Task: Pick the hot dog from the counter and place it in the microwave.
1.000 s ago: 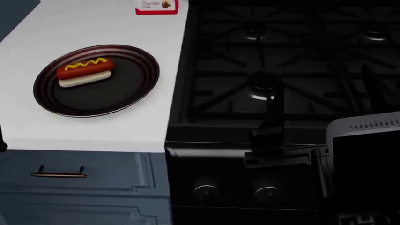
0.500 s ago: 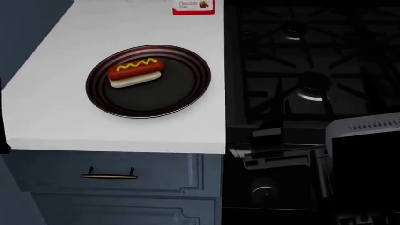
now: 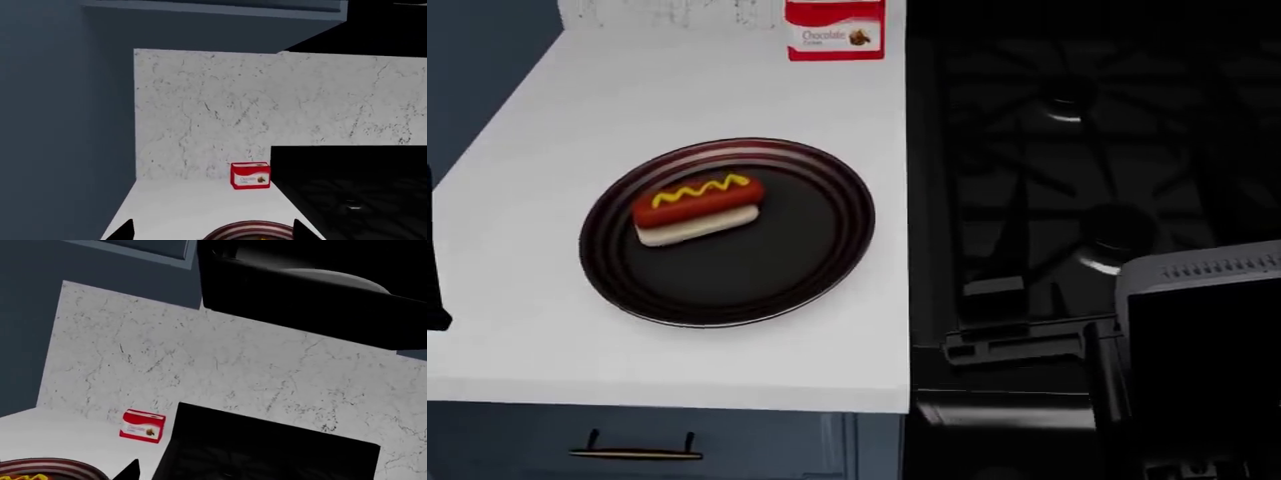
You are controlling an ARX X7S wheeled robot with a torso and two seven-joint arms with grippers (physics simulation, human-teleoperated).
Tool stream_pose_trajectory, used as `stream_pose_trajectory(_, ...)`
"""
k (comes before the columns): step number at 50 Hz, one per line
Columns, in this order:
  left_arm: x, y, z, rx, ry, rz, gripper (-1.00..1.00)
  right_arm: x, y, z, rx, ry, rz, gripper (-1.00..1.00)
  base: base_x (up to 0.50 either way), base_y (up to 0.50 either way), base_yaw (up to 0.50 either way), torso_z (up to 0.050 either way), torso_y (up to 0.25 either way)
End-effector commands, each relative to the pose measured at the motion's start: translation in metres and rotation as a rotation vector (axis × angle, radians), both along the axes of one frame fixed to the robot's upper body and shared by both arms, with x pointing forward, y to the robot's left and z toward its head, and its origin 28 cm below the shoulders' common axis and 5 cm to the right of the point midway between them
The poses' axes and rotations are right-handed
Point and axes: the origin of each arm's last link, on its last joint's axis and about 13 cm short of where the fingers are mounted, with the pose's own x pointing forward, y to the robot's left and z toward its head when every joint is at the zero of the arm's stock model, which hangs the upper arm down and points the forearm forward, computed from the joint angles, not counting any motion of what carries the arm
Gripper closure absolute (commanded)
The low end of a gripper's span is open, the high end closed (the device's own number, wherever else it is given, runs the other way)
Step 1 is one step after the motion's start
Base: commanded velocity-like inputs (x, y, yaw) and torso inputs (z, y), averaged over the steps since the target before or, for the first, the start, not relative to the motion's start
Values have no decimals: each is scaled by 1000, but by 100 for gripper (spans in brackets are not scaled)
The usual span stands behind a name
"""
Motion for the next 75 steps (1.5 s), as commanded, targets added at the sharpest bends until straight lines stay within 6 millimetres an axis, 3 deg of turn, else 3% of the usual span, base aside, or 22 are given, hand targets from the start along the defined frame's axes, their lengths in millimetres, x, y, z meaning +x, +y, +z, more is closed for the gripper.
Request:
stream_pose_trajectory(1, 0, 0, 0, 1, 0, 0, -100, 0, 0, 0, 0, 0, 1, -100, 453, 1, 0, 0, 0)
stream_pose_trajectory(30, 1, 0, 0, -2, 0, -6, -100, 1, 0, 1, 1, 1, 2, -100, 452, 1, 0, 0, 1)
stream_pose_trajectory(40, 1, 1, 1, 6, 7, -16, -100, 0, 1, 0, 5, -2, 7, -100, 0, 0, 0, 0, 1)
stream_pose_trajectory(50, 6, 22, 14, -32, 185, -234, -100, -3, 1, 0, 8, -4, 14, -100, 0, 0, 0, 0, 0)
stream_pose_trajectory(60, -1, 30, 23, 107, 311, -419, -100, -5, 1, 1, 7, -7, 14, -100, 0, 0, 0, 0, 0)
stream_pose_trajectory(75, -6, 40, 41, 163, 467, -526, -100, -4, 3, -1, 7, -1, 22, -100, 0, 0, 0, 0, 0)
